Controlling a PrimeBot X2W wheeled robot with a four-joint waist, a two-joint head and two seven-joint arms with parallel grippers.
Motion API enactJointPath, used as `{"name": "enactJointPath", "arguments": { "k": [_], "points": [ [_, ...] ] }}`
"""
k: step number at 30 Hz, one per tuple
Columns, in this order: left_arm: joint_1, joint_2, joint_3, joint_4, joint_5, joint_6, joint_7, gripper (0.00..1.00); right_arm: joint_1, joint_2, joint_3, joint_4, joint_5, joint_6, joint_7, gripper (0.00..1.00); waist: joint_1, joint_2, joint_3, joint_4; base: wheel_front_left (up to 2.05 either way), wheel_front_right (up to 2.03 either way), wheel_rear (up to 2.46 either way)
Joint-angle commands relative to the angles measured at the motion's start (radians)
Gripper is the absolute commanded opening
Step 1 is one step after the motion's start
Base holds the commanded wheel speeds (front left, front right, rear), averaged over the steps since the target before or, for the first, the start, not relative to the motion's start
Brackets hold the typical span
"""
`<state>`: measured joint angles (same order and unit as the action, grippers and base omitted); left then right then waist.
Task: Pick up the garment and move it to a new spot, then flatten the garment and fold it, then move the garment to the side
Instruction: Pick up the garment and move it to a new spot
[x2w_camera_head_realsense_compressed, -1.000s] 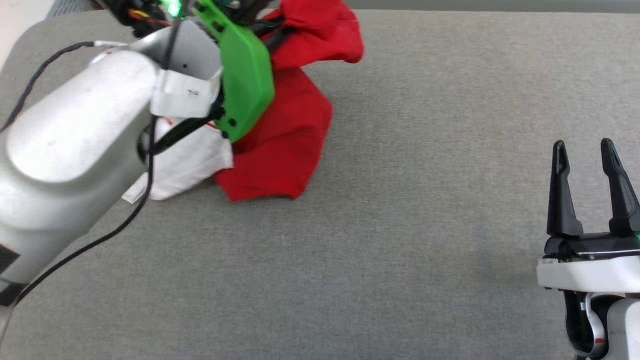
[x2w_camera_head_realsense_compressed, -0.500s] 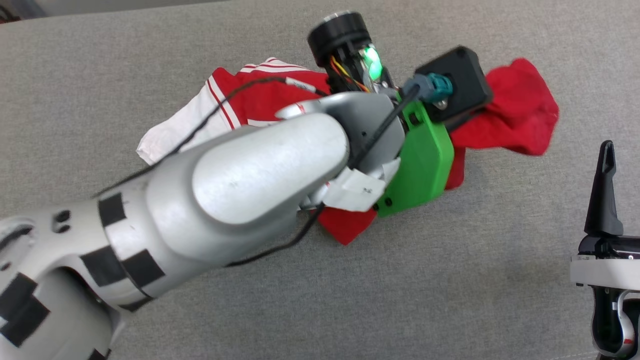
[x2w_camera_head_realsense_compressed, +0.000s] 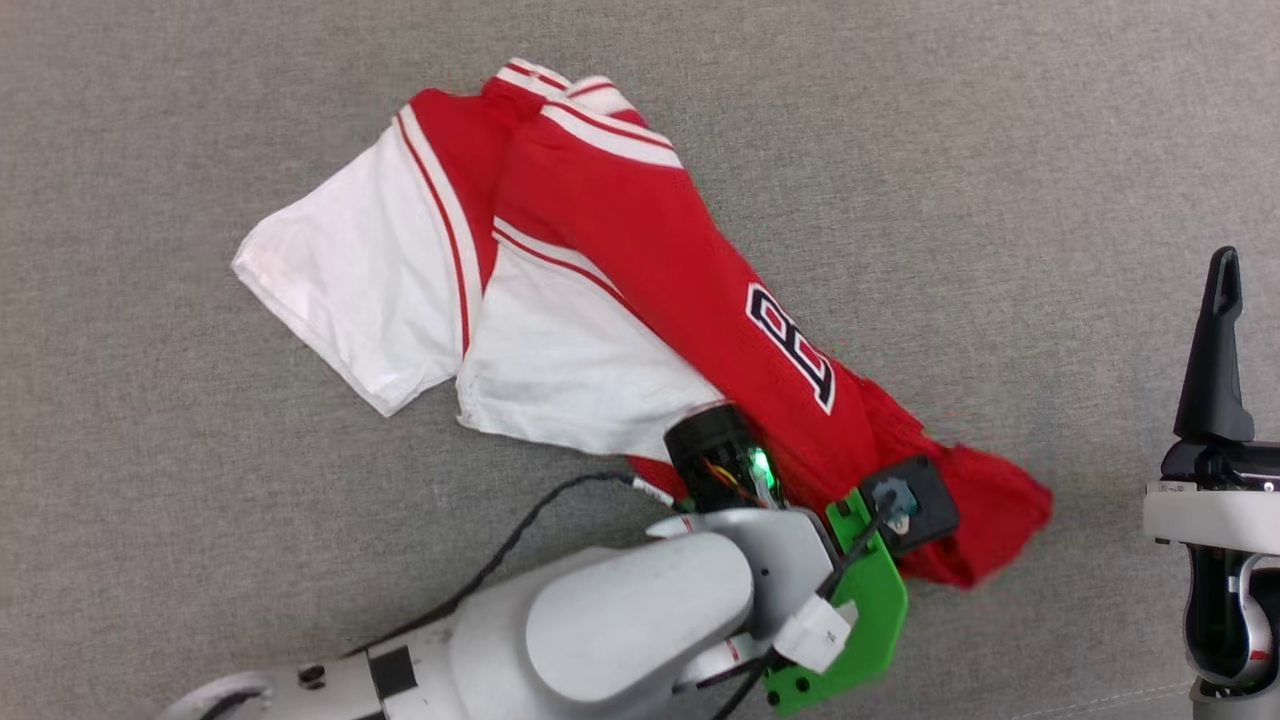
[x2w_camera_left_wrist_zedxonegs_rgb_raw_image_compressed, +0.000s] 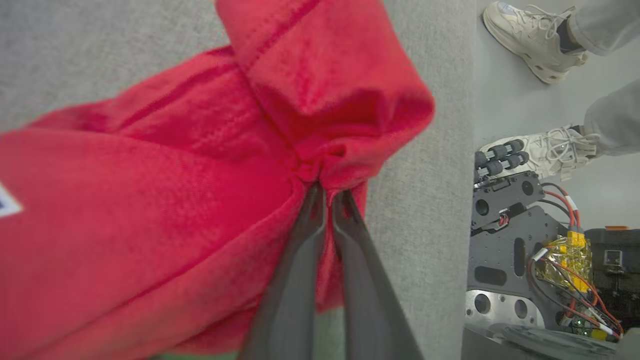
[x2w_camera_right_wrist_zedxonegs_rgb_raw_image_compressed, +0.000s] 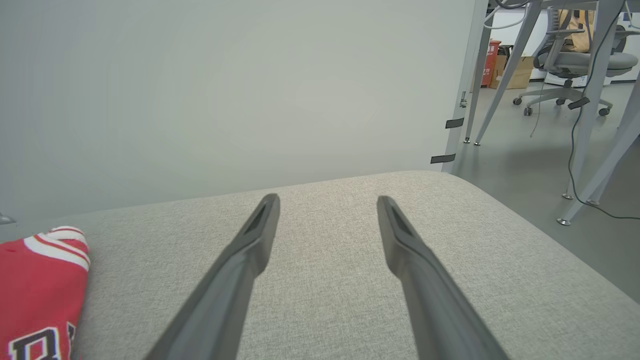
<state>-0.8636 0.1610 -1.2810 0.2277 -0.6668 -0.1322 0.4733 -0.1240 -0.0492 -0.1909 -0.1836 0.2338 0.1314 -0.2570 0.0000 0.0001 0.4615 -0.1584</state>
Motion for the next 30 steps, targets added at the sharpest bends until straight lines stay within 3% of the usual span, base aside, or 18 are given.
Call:
{"name": "enactJointPath", "arguments": {
  "k": [1, 4, 5, 6, 7, 10, 14, 18, 23, 30],
  "points": [
    [0.032, -0.013, 0.001, -0.001, 0.008, 0.002, 0.016, 0.00, -0.020, -0.001, 0.003, 0.004, 0.007, -0.001, -0.005, 1.00, 0.0000, -0.0001, 0.007, -0.005, 0.00, 0.00, 0.00],
    [0.052, -0.017, 0.001, -0.004, 0.044, 0.002, 0.030, 0.00, -0.026, -0.001, 0.010, 0.009, 0.004, -0.001, -0.005, 1.00, 0.0000, -0.0001, 0.003, -0.009, 0.00, 0.00, 0.00],
    [0.051, -0.020, 0.001, 0.001, 0.049, 0.002, 0.009, 0.07, -0.025, -0.001, 0.010, 0.010, 0.002, -0.001, -0.005, 1.00, 0.0000, -0.0001, -0.002, -0.007, 0.00, 0.00, 0.00],
    [0.047, -0.023, 0.001, 0.006, 0.055, 0.002, -0.009, 0.39, -0.022, -0.001, 0.009, 0.011, 0.001, -0.001, -0.005, 1.00, 0.0000, -0.0001, -0.009, -0.004, 0.00, 0.00, 0.00],
    [0.040, -0.029, 0.001, 0.012, 0.064, 0.002, -0.037, 1.00, -0.018, -0.001, 0.006, 0.012, -0.002, -0.001, -0.005, 1.00, 0.0000, -0.0001, -0.019, 0.001, 0.00, 0.00, 0.00],
    [0.015, -0.042, 0.001, 0.034, 0.078, 0.002, -0.147, 1.00, -0.001, -0.001, 0.000, 0.019, -0.010, -0.001, -0.005, 1.00, 0.0000, -0.0001, -0.058, 0.017, 0.00, 0.00, 0.00],
    [-0.037, -0.061, 0.005, 0.103, 0.073, 0.002, -0.379, 1.00, 0.030, -0.001, -0.008, 0.021, -0.023, -0.001, -0.005, 1.00, 0.0000, -0.0001, -0.124, 0.054, 0.00, 0.00, 0.00],
    [-0.050, -0.075, 0.070, 0.174, 0.061, 0.015, -0.546, 1.00, 0.061, -0.001, -0.008, 0.024, -0.033, -0.001, -0.005, 1.00, 0.0000, -0.0001, -0.184, 0.091, 0.00, 0.00, 0.00],
    [-0.043, -0.045, 0.177, 0.220, 0.061, 0.105, -0.689, 1.00, 0.093, -0.001, -0.004, 0.023, -0.042, -0.001, -0.005, 1.00, 0.0000, -0.0001, -0.238, 0.130, 0.00, 0.00, 0.00],
    [0.034, 0.066, 0.343, 0.160, 0.086, 0.242, -0.734, 1.00, 0.134, -0.001, 0.004, 0.023, -0.052, -0.001, -0.005, 1.00, 0.0000, -0.0001, -0.294, 0.169, 0.00, 0.00, 0.00]
  ]
}}
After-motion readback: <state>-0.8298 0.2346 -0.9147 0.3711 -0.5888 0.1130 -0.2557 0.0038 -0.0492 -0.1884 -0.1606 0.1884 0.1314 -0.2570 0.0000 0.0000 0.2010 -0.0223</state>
